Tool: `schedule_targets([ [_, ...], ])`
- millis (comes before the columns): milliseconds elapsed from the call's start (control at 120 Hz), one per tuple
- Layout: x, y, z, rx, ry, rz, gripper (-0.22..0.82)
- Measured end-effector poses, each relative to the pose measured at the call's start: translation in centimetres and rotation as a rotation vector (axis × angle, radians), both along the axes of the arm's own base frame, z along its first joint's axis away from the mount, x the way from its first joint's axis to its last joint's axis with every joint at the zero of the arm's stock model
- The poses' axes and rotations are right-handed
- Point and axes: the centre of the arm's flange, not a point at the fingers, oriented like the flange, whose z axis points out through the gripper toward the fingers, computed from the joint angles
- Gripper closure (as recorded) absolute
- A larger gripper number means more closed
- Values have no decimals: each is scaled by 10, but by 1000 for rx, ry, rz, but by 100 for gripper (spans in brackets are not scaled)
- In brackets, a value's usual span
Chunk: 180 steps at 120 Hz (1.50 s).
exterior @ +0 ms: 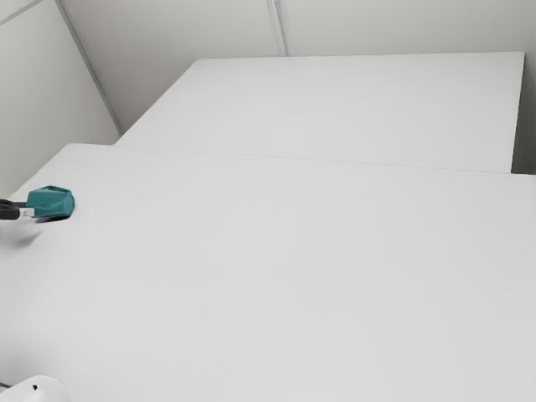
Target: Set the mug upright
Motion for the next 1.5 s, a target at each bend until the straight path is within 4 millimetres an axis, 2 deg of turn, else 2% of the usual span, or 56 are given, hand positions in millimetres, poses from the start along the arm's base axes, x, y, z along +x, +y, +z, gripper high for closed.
schedule_targets([
  [300,-7,5,-8,-3,-27,-6,0],
  [1333,19,-17,-17,-22,-68,-71,0],
  [1500,19,-17,-17,-22,-70,-77,7],
])
